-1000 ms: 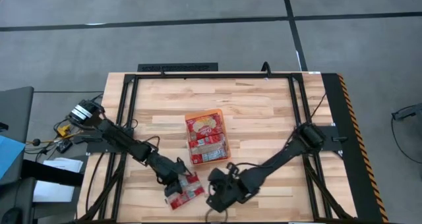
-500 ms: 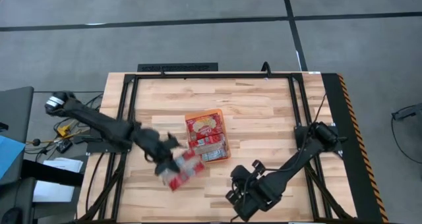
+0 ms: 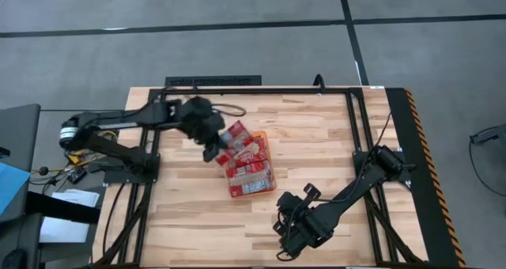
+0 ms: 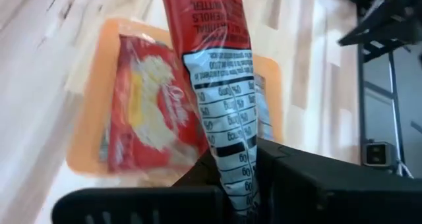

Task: Sort popcorn bags into baskets
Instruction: Put the red popcorn bag into the orange bin

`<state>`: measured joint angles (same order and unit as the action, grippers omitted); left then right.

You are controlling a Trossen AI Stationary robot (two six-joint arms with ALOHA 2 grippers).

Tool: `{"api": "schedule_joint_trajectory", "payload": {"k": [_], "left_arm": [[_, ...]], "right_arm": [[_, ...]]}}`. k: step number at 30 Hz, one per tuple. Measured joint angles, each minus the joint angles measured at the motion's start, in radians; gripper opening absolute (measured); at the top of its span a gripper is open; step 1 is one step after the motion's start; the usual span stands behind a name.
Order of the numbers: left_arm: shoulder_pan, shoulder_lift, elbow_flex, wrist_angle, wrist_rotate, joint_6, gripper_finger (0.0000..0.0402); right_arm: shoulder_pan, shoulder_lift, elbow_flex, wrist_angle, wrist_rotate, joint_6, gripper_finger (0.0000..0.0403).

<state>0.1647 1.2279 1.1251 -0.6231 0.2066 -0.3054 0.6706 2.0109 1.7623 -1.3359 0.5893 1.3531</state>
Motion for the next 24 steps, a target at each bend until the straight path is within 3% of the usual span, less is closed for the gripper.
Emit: {"api": "schedule_joint_trajectory", "payload": {"k": [3, 9, 17, 24], "left_arm": [[0.070, 0.083, 0.011, -0.004, 0.086, 0.077, 0.0005], [0.154, 0.246, 0.045, 0.005, 0.138, 0.202, 0.0011], [0.167, 0.408, 0.124, -0.026, 0.216, 0.310, 0.0017], [0.163, 0.460, 0.141, -0.012, 0.246, 0.314, 0.0021]], "right_arm": [[0.000, 0.000, 0.000, -0.013, 0.001, -0.001, 0.0025], [0.004, 0.000, -0.006, -0.026, 0.000, -0.002, 0.0012], [0.005, 0.000, -0.019, -0.025, -0.012, 0.001, 0.0029], [0.005, 0.000, -0.019, -0.033, -0.012, 0.000, 0.0016]]}}
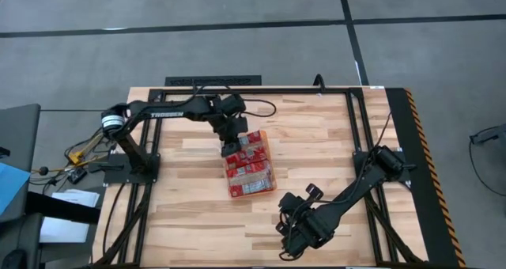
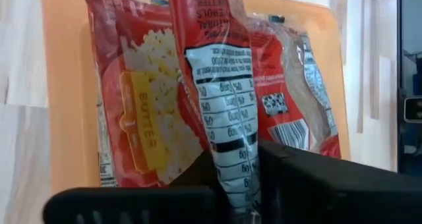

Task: Sort popcorn bags into baskets
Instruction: Put the red popcorn bag into the orange bin

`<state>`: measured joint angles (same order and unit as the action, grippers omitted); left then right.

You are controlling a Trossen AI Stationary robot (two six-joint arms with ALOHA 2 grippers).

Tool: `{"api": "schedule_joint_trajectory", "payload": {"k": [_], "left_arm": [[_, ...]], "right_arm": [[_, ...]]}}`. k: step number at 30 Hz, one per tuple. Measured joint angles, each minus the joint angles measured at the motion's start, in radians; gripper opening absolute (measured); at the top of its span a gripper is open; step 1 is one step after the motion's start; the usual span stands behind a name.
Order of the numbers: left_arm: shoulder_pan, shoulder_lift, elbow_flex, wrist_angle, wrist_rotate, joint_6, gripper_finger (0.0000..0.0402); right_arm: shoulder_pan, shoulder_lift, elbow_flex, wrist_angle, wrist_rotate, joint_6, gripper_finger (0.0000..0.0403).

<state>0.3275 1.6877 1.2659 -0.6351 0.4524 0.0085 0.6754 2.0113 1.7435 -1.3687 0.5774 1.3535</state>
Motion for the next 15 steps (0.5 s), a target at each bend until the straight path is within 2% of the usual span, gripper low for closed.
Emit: {"api": "schedule_joint_trajectory", "payload": {"k": [4, 10, 15], "left_arm": [[-0.017, 0.001, 0.000, 0.000, -0.007, 0.031, 0.0066], [-0.035, 0.001, 0.000, 0.001, -0.040, 0.023, 0.0170], [-0.028, 0.001, 0.030, -0.055, -0.165, -0.008, 0.0237]], "right_arm": [[0.002, 0.000, 0.000, -0.001, 0.000, 0.000, 0.0017], [0.003, 0.000, 0.000, -0.008, -0.001, 0.000, 0.0041], [0.003, 0.000, 0.000, -0.018, -0.001, 0.000, 0.0042]]}}
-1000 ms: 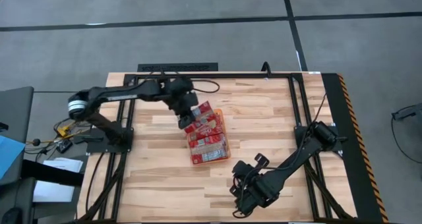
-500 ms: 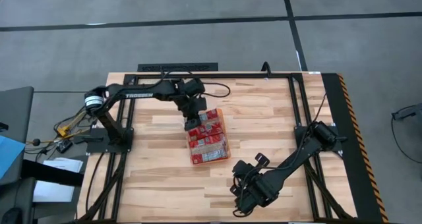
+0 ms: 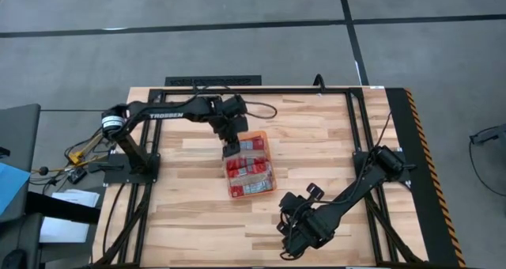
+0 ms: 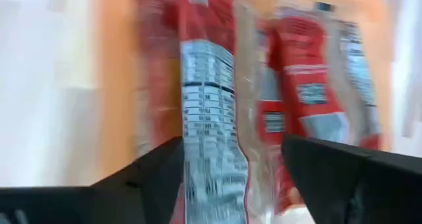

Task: Sort popcorn bags into baskets
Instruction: Put the red popcorn bag into the orange bin, then return to Home Position

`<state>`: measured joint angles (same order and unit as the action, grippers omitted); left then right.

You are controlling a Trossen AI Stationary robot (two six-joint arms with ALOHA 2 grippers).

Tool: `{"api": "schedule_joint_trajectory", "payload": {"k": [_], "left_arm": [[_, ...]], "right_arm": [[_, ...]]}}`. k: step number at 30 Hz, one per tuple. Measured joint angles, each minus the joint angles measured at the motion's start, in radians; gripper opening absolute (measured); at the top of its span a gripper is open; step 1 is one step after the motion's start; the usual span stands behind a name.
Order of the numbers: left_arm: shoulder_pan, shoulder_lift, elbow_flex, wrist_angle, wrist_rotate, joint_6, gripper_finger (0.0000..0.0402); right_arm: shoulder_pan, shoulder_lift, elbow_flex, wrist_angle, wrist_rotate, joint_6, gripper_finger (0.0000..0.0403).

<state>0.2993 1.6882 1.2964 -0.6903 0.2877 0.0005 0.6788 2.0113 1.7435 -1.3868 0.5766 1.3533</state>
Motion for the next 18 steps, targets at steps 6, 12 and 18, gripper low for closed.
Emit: {"api": "schedule_joint_trajectory", "payload": {"k": [6, 12, 18], "left_arm": [[0.029, 0.000, 0.131, -0.140, -0.091, 0.030, 0.0259], [0.031, -0.016, 0.224, -0.227, -0.029, 0.028, 0.0201], [0.021, -0.193, 0.290, -0.145, 0.044, -0.069, 0.0074]], "right_arm": [[0.000, 0.000, 0.000, -0.002, 0.002, 0.000, 0.0032], [0.000, 0.000, 0.000, 0.008, 0.027, 0.001, 0.0020], [-0.051, -0.111, 0.025, 0.009, 0.155, -0.251, 0.0015]]}}
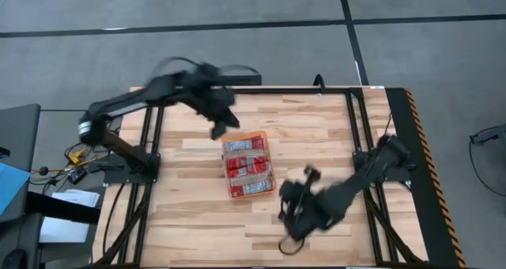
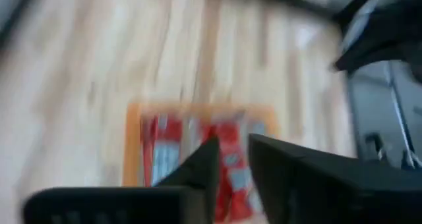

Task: Sort popcorn bags into baskets
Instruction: Return to Home Position

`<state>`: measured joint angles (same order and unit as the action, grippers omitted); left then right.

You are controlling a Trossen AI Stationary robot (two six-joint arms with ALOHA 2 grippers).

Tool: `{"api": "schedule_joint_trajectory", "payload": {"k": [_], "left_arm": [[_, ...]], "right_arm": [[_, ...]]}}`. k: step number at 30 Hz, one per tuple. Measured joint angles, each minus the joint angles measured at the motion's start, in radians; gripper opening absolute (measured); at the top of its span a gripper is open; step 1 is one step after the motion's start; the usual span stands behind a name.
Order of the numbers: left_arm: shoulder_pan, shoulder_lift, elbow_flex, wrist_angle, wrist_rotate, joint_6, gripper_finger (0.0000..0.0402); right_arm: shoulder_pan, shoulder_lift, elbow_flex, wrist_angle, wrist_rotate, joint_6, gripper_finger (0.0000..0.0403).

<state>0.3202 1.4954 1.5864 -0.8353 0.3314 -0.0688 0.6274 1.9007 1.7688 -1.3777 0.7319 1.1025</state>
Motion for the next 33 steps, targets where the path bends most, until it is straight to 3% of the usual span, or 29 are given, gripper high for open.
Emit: {"api": "schedule_joint_trajectory", "payload": {"k": [4, 9, 12, 16, 19, 22, 26, 29, 33], "left_arm": [[0.000, -0.189, 0.024, 0.086, 0.013, 0.064, 0.0009], [-0.016, -0.426, -0.030, 0.167, 0.002, 0.178, 0.0019], [-0.029, -0.541, -0.091, 0.202, 0.001, 0.232, 0.0026], [-0.034, -0.666, -0.190, 0.195, -0.053, 0.288, 0.0030], [-0.034, -0.731, -0.270, 0.211, -0.144, 0.153, 0.0030], [-0.034, -0.780, -0.388, 0.295, -0.066, 0.130, 0.0030], [-0.034, -0.836, -0.602, 0.489, 0.023, -0.014, 0.0030], [-0.033, -0.879, -0.762, 0.607, 0.051, -0.091, 0.0030], [-0.031, -0.959, -0.968, 0.801, 0.059, -0.199, 0.0030]], "right_arm": [[-0.075, -0.177, -0.004, 0.091, 0.066, -0.317, 0.0016], [-0.149, -0.483, -0.151, 0.369, 0.068, -0.654, 0.0011], [-0.181, -0.726, -0.358, 0.606, -0.058, -0.752, 0.0007], [-0.235, -1.077, -0.712, 0.937, -0.224, -0.786, 0.0008], [-0.284, -1.310, -0.935, 1.076, -0.237, -0.755, 0.0009], [-0.311, -1.500, -1.093, 1.148, -0.239, -0.742, 0.0009], [-0.316, -1.748, -1.249, 1.180, -0.229, -0.769, 0.0010], [-0.317, -1.898, -1.338, 1.168, -0.203, -0.786, 0.0010], [-0.321, -1.894, -1.371, 1.129, -0.199, -0.815, 0.0010]]}}
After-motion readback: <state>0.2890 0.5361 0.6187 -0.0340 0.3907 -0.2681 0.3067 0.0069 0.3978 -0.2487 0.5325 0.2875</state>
